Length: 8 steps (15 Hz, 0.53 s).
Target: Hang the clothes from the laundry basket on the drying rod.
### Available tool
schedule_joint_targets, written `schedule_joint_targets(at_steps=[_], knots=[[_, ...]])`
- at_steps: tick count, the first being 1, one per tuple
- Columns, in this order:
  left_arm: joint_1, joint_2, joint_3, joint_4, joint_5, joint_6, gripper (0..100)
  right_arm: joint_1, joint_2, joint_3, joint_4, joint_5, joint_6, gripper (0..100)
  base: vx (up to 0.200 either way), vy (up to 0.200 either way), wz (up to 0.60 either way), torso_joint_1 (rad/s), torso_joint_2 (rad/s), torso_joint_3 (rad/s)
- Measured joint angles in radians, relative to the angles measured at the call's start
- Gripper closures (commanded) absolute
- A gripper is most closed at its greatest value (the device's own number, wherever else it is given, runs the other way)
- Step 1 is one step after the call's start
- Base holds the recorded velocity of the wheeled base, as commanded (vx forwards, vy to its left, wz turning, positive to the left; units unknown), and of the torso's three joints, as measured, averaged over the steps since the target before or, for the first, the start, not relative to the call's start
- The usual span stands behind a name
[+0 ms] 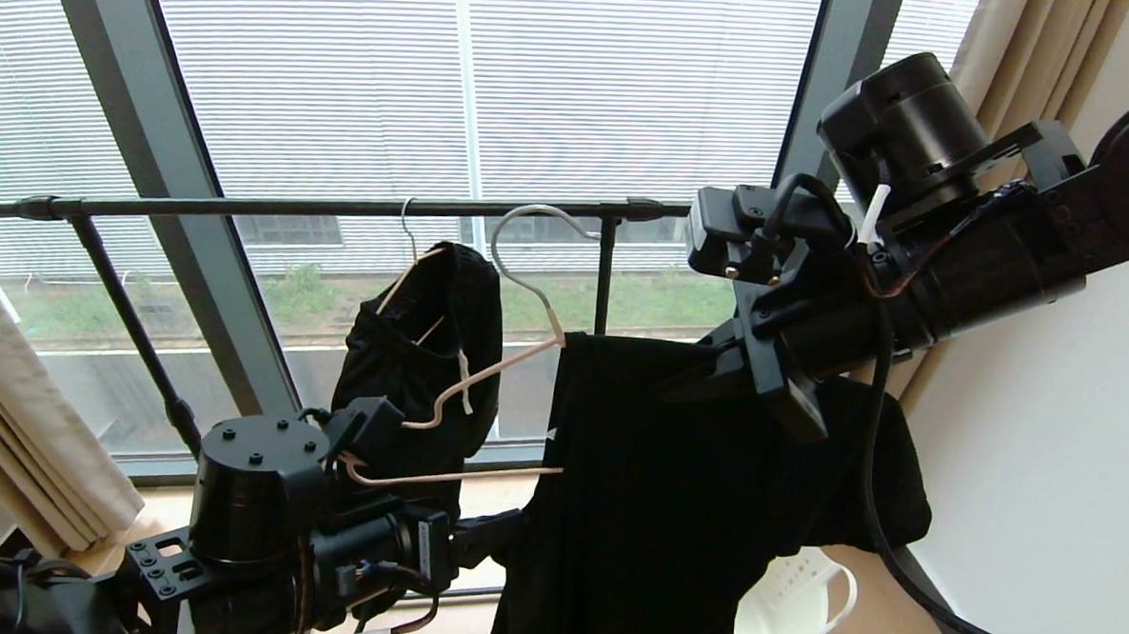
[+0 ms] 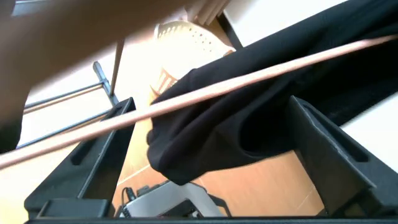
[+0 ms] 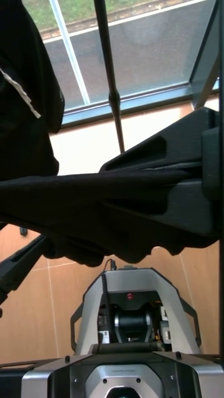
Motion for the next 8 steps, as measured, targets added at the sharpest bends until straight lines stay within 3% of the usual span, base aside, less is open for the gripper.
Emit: schedule_joint_targets(at_steps=[5, 8], knots=[[-0.001, -0.027, 0.041, -0.106, -0.019, -0.004, 0, -0.038, 0.005, -0.001, -0.03, 0.0, 0.0, 100, 0.0, 0.0, 0.0, 0.0, 0.0, 0.0], [0.02, -0.034, 0.072, -0.169, -0.115, -0.025, 0, -0.071, 0.005, -0.001, -0.046, 0.021, 0.01, 100, 0.0, 0.0, 0.0, 0.0, 0.0, 0.0]])
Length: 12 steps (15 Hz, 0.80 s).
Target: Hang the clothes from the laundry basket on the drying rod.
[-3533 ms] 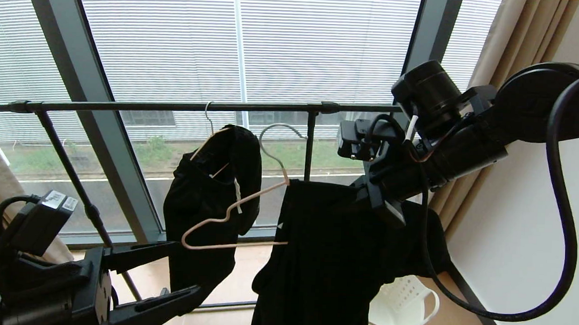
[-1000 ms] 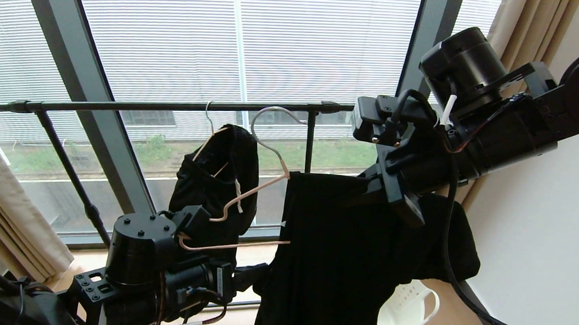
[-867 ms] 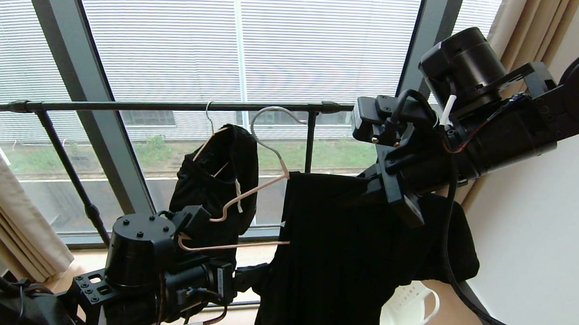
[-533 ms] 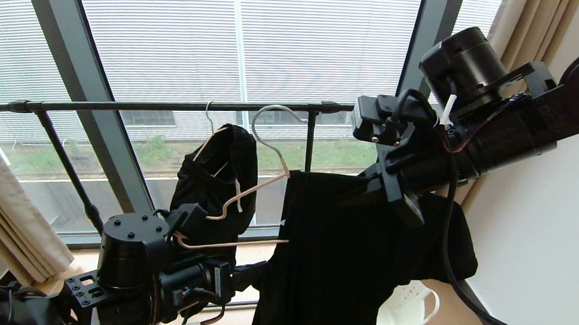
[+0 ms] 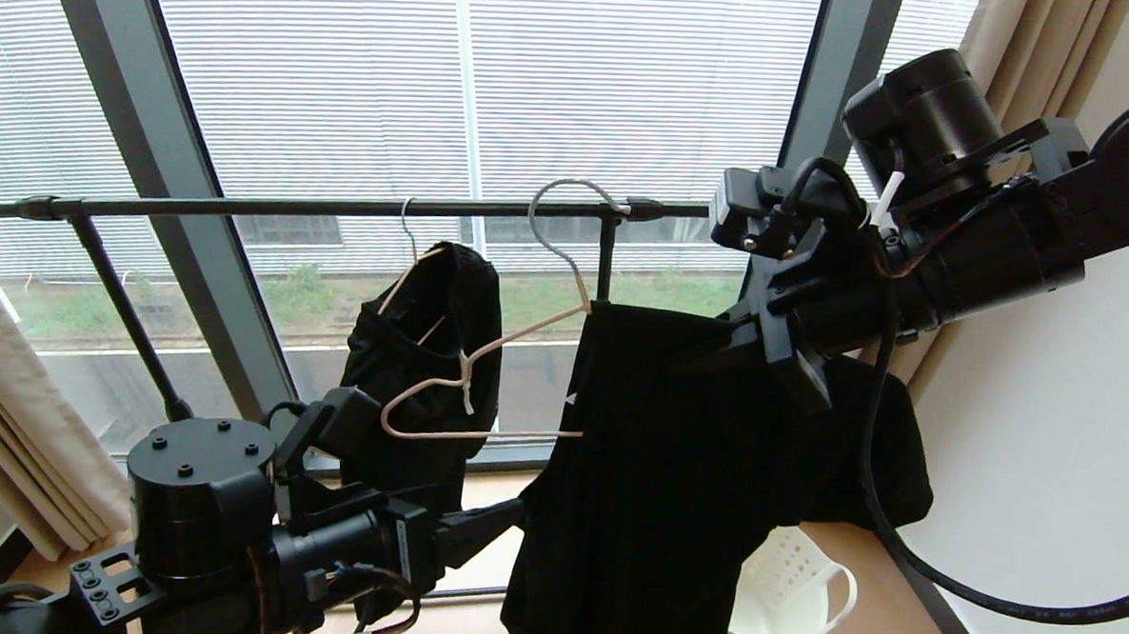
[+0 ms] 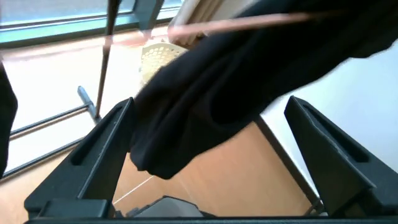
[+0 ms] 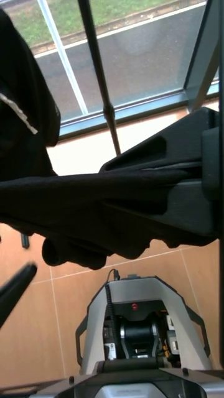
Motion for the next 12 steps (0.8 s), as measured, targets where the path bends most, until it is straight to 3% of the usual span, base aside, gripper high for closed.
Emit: schedule_joint_targets(at_steps=[2, 5, 9, 12], knots=[[0.047, -0.005, 0.013, -0.024, -0.089, -0.052, 0, -0.037, -0.01, 0.0, -0.002, 0.109, 0.015, 100, 0.0, 0.0, 0.0, 0.0, 0.0, 0.0], [0.092, -0.012, 0.02, -0.026, -0.157, -0.087, 0, -0.074, -0.03, 0.003, -0.002, 0.182, 0.025, 100, 0.0, 0.0, 0.0, 0.0, 0.0, 0.0], [0.104, -0.01, 0.02, -0.027, -0.171, -0.116, 0, -0.085, -0.047, 0.003, -0.002, 0.187, 0.027, 100, 0.0, 0.0, 0.0, 0.0, 0.0, 0.0], [0.142, -0.01, 0.019, -0.027, -0.252, -0.129, 0, -0.086, -0.052, 0.004, -0.002, 0.2, 0.027, 100, 0.0, 0.0, 0.0, 0.0, 0.0, 0.0]])
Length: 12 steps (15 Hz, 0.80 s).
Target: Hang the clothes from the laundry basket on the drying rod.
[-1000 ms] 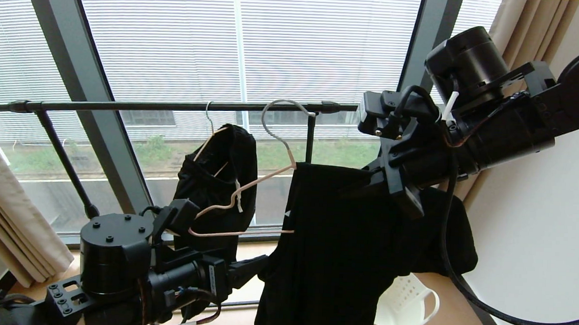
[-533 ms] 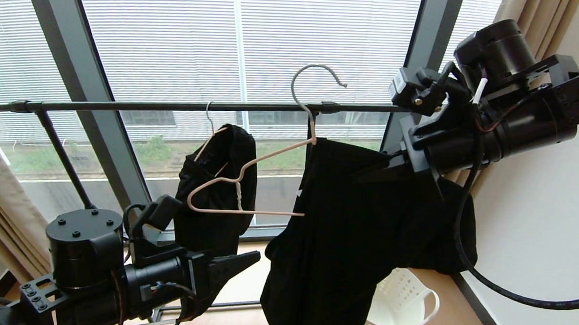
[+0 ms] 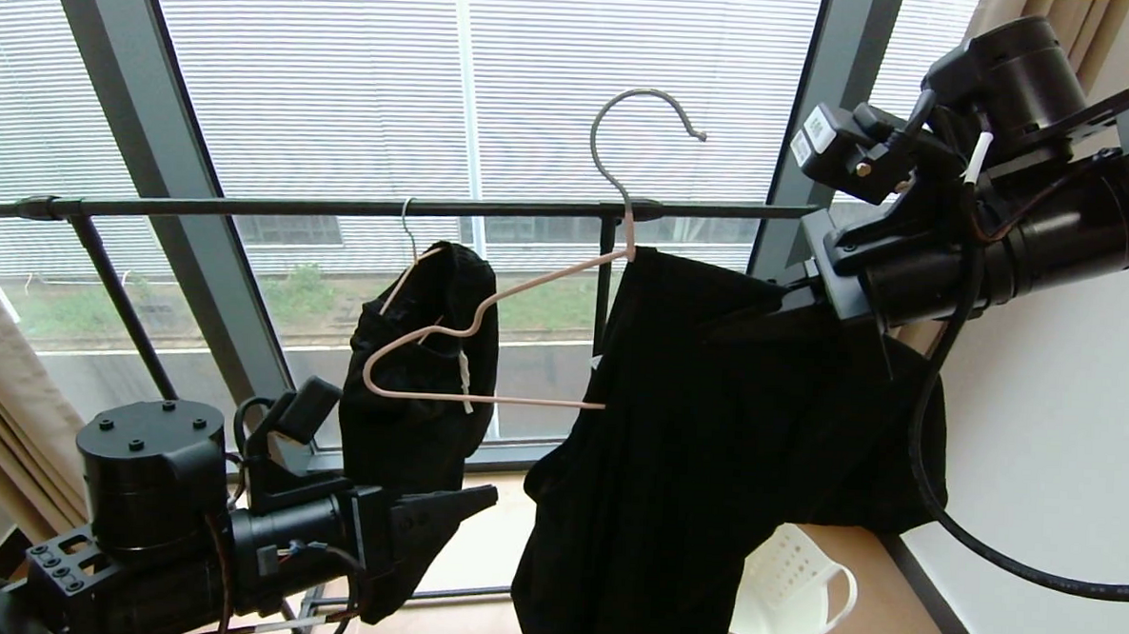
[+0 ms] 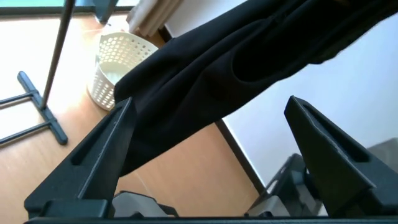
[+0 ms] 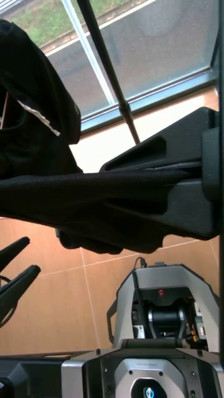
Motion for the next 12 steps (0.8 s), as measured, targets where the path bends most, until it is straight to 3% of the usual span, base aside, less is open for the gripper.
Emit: schedule_joint_targets(at_steps=[2, 6, 9, 12], knots=[[0.029, 0.0, 0.001, 0.0, -0.057, -0.023, 0, 0.0, -0.003, 0.001, 0.0, 0.004, 0.0, 100, 0.0, 0.0, 0.0, 0.0, 0.0, 0.0], [0.014, 0.0, 0.003, 0.0, -0.05, -0.023, 0, 0.0, 0.001, 0.001, 0.0, 0.004, 0.0, 100, 0.0, 0.0, 0.0, 0.0, 0.0, 0.0], [-0.053, 0.005, -0.014, 0.001, 0.079, -0.02, 0, 0.017, 0.016, -0.001, 0.0, 0.001, 0.0, 100, 0.0, 0.0, 0.0, 0.0, 0.0, 0.0], [-0.099, 0.013, -0.027, 0.0, 0.113, -0.015, 0, 0.031, 0.027, -0.002, 0.0, 0.001, 0.0, 100, 0.0, 0.0, 0.0, 0.0, 0.0, 0.0]])
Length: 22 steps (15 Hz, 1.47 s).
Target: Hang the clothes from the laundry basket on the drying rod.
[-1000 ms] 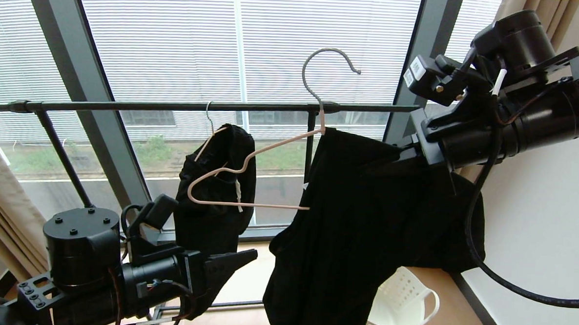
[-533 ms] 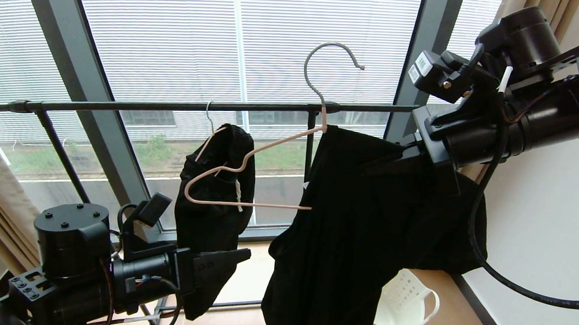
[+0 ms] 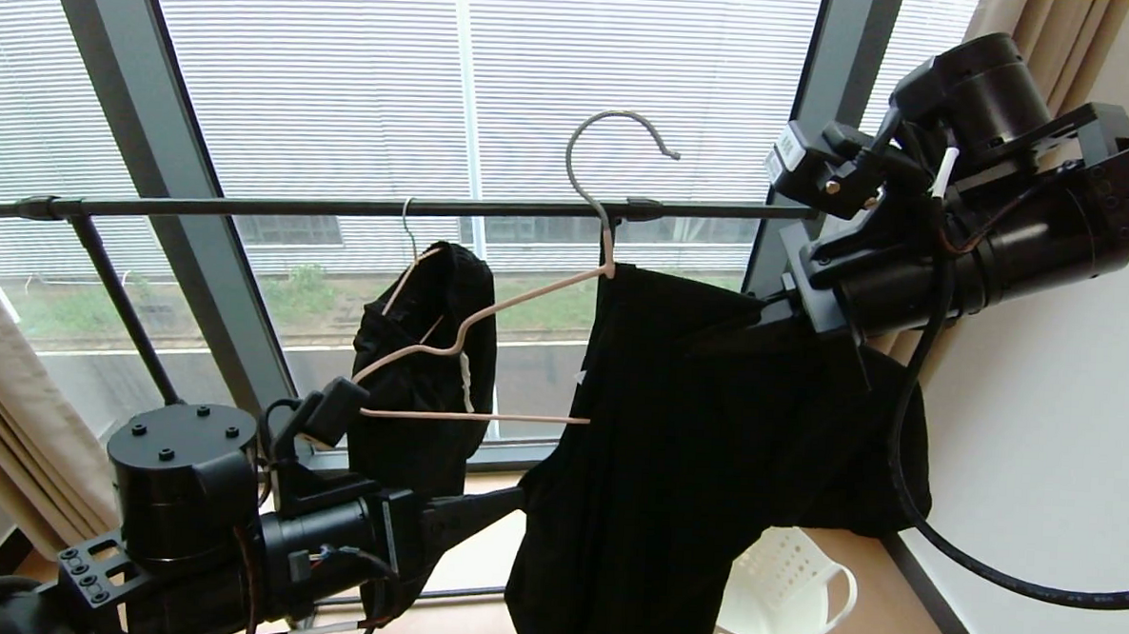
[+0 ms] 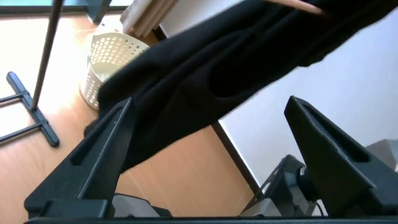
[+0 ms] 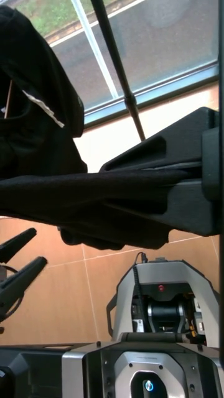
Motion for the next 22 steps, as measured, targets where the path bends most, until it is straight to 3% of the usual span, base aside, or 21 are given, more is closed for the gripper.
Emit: schedule_joint_targets(at_steps=[3, 8, 15, 18, 22], knots=[[-0.031, 0.027, -0.013, 0.0, 0.098, 0.044, 0, 0.019, 0.012, 0.0, 0.0, 0.0, 0.0, 100, 0.0, 0.0, 0.0, 0.0, 0.0, 0.0], [-0.043, 0.079, -0.038, 0.0, 0.17, 0.053, 0, 0.03, 0.021, -0.001, 0.0, 0.0, 0.0, 100, 0.0, 0.0, 0.0, 0.0, 0.0, 0.0], [-0.041, 0.126, -0.049, 0.0, 0.194, 0.103, 0, 0.033, 0.022, -0.003, 0.0, 0.0, 0.0, 100, 0.0, 0.0, 0.0, 0.0, 0.0, 0.0], [-0.045, 0.143, -0.045, 0.0, 0.249, 0.156, 0, 0.034, 0.017, -0.003, -0.002, 0.0, 0.0, 100, 0.0, 0.0, 0.0, 0.0, 0.0, 0.0], [-0.046, 0.155, -0.046, 0.0, 0.26, 0.16, 0, 0.034, 0.009, -0.002, 0.0, 0.0, 0.0, 100, 0.0, 0.0, 0.0, 0.0, 0.0, 0.0]])
